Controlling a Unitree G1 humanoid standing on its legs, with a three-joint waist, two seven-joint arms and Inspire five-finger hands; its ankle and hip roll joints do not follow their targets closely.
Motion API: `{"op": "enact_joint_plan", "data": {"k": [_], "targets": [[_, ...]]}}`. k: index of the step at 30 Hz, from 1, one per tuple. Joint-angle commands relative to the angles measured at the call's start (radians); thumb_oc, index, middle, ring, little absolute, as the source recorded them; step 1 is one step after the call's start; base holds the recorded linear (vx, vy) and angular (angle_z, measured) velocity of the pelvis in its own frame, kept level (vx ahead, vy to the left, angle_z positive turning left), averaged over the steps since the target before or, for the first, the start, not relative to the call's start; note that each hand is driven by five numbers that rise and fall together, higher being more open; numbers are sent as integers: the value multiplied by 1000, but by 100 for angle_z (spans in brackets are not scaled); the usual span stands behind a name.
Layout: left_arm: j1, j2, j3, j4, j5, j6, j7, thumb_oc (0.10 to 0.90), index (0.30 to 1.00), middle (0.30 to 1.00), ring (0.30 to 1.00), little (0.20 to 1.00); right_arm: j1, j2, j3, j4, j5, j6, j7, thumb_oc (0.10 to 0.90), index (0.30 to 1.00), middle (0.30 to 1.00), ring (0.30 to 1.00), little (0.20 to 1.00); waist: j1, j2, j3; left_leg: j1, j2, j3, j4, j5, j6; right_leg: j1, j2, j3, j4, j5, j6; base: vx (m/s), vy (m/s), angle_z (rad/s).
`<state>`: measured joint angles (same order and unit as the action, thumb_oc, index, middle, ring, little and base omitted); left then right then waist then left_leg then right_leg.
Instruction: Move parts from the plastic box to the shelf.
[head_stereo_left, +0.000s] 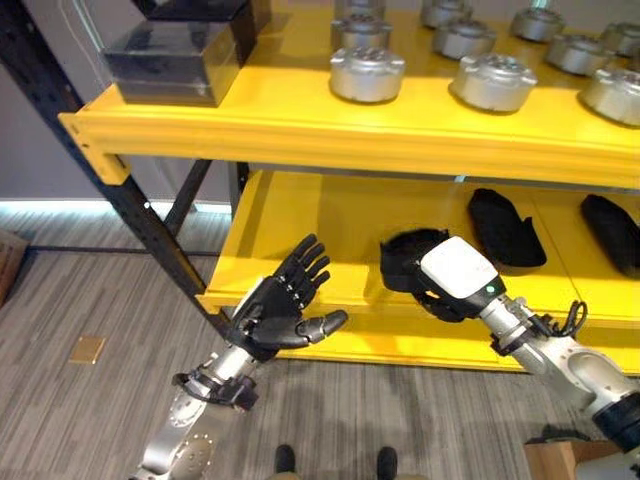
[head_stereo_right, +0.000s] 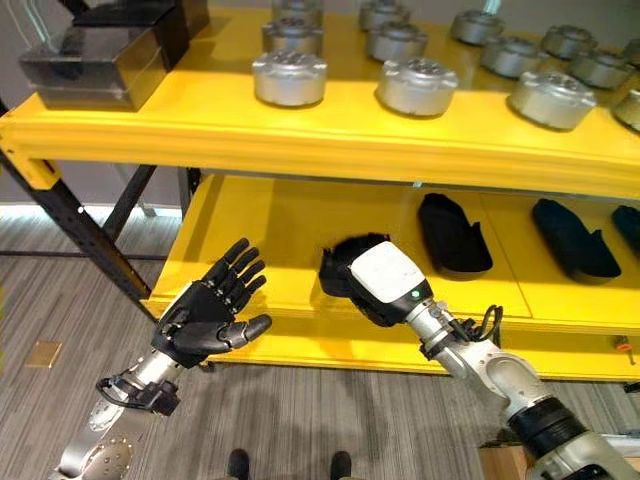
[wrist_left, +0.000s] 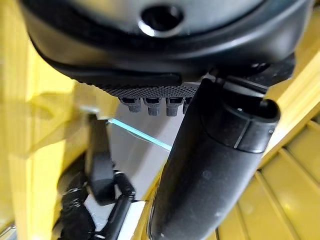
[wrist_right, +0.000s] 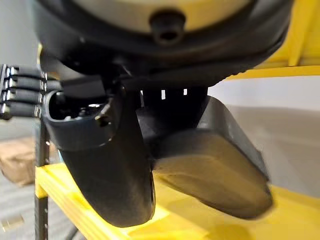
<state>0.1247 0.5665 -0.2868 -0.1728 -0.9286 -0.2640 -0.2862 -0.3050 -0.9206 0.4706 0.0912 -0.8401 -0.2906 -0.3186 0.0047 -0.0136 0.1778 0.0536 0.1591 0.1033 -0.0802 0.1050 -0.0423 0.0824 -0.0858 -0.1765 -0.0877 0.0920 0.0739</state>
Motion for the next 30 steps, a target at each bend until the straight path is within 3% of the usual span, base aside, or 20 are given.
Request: {"op": "enact_joint_plan", "data": {"k": [1, 10, 13, 16, 19, 30], "targets": [[-43, 11, 23, -103, -20, -82, -25, 900, 1000, 1000, 1000, 1000, -200, 19, 34, -89, 50, -55, -53, 400, 300, 300, 300, 300, 43, -15, -87, 49, -18, 37, 8, -59, -13, -27, -96, -1, 35, 1, 50, 136, -80, 2], [-21, -4, 17, -101, -21, -61, -31, 900, 1000, 1000, 1000, 1000, -289, 67, 185, 79, -37, -128, -34, 400, 300, 300, 300, 300, 78, -6, -80, 44, -9, 22, 10, -44, -30, -4, -93, -32, 11, 3, 38, 113, -41, 10], [-15, -5, 13, -102, -14, -48, -36, 900, 1000, 1000, 1000, 1000, -293, 93, 204, 133, -65, -100, -28, 400, 300, 300, 300, 300, 86, -3, -73, 37, -11, 20, 14, -43, -28, -11, -98, -41, 22, 0, 39, 90, -24, 10], [-12, 0, 15, -96, -15, -50, -50, 900, 1000, 1000, 1000, 1000, -298, 105, 217, 229, -63, -22, -24, 400, 300, 300, 300, 300, 97, 2, -61, 17, -8, 14, 21, -38, -28, -28, -102, -48, 34, -2, 39, 39, -76, 9], [-11, -1, 23, -95, -17, -46, -59, 900, 1000, 1000, 1000, 1000, -298, 116, 214, 282, -30, 16, -26, 400, 300, 300, 300, 300, 100, 4, -55, 15, -4, 11, 24, -36, -29, -28, -101, -50, 40, -6, 36, 38, -78, 1], [-8, -15, 38, -103, -4, -17, -78, 900, 1000, 1000, 1000, 1000, -319, 133, 169, 391, 27, 85, -44, 400, 300, 300, 300, 300, 104, 25, -41, -2, 9, -16, 72, -38, -41, -29, -88, -44, 81, -37, 9, 58, -101, 1]]}}
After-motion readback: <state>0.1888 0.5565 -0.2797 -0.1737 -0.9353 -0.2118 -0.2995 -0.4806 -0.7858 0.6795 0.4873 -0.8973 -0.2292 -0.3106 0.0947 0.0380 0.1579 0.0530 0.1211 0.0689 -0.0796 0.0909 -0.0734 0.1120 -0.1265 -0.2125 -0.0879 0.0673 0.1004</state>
